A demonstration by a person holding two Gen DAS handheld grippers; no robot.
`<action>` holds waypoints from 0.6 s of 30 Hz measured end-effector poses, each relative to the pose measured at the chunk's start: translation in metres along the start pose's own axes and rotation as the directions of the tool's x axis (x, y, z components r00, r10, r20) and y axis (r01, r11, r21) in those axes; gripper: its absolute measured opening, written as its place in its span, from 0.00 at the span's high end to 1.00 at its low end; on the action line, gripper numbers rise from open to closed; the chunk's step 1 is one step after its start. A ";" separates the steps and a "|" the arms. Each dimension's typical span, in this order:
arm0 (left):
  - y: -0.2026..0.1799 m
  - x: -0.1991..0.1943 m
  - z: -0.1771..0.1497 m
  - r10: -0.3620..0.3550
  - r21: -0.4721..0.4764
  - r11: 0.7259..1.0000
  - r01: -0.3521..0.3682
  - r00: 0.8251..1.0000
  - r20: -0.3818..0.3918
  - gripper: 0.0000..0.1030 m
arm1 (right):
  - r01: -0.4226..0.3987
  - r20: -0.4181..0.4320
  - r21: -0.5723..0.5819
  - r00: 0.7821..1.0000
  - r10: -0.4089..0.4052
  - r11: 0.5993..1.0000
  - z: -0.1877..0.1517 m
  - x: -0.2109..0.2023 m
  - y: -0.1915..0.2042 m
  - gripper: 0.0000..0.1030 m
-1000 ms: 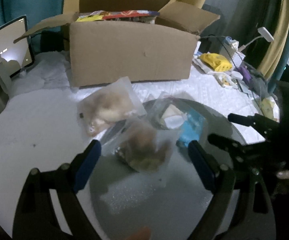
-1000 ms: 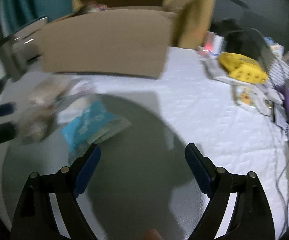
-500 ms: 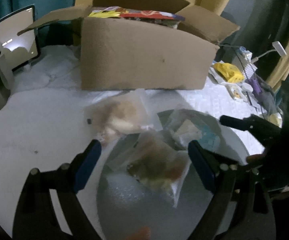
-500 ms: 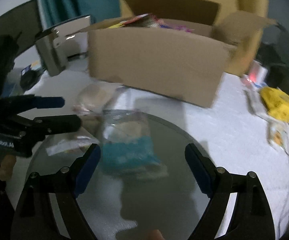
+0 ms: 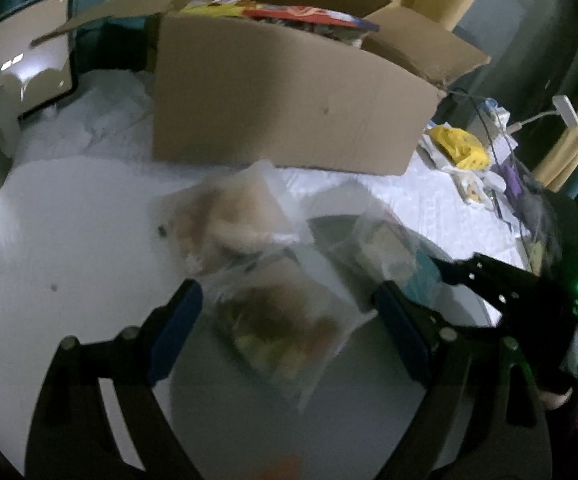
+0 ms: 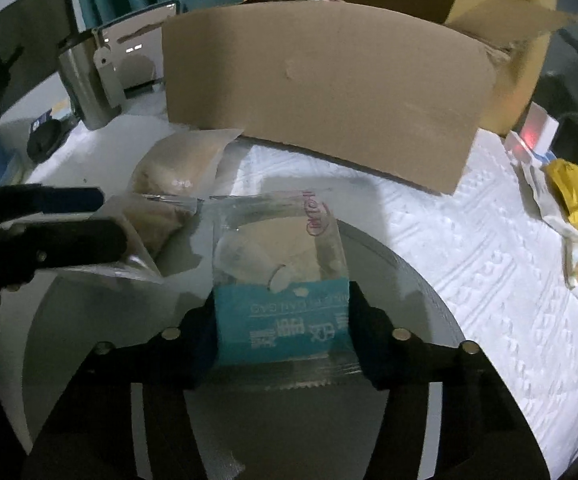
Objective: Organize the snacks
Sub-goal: 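Grasp the blue-and-white tissue pack with the right gripper and lift it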
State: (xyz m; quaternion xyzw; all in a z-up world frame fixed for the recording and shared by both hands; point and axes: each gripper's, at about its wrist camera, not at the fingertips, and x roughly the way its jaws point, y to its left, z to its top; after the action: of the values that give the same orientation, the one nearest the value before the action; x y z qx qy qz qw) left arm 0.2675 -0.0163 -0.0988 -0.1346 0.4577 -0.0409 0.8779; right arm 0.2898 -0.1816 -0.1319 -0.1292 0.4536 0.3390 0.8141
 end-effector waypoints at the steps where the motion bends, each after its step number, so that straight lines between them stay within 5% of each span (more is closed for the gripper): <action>1: 0.000 0.005 0.002 0.009 0.006 1.000 -0.009 1.000 -0.006 0.13 | 0.000 0.004 0.007 1.000 0.000 1.000 -0.002 -0.003 -0.002 0.46; 6: 0.002 0.023 -0.001 0.030 0.006 1.000 -0.030 0.999 -0.038 0.15 | 0.007 0.034 0.057 0.999 -0.009 0.998 -0.011 -0.018 -0.012 0.47; 10: -0.003 0.021 -0.006 -0.002 0.055 0.998 0.004 0.999 -0.039 0.53 | 0.011 0.062 0.098 0.998 -0.017 0.995 -0.015 -0.033 -0.025 0.48; 18: -0.022 0.006 -0.013 -0.104 0.116 0.988 0.106 0.994 -0.028 0.66 | 0.033 0.125 0.143 0.991 -0.052 0.989 -0.010 -0.064 -0.040 0.48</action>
State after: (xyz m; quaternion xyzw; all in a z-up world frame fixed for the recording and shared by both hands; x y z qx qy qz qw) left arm 0.2616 -0.0407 -0.1045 -0.1065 0.4566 -0.1154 0.8757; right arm 0.2869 -0.2438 -0.0879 -0.0588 0.4201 0.2962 0.8558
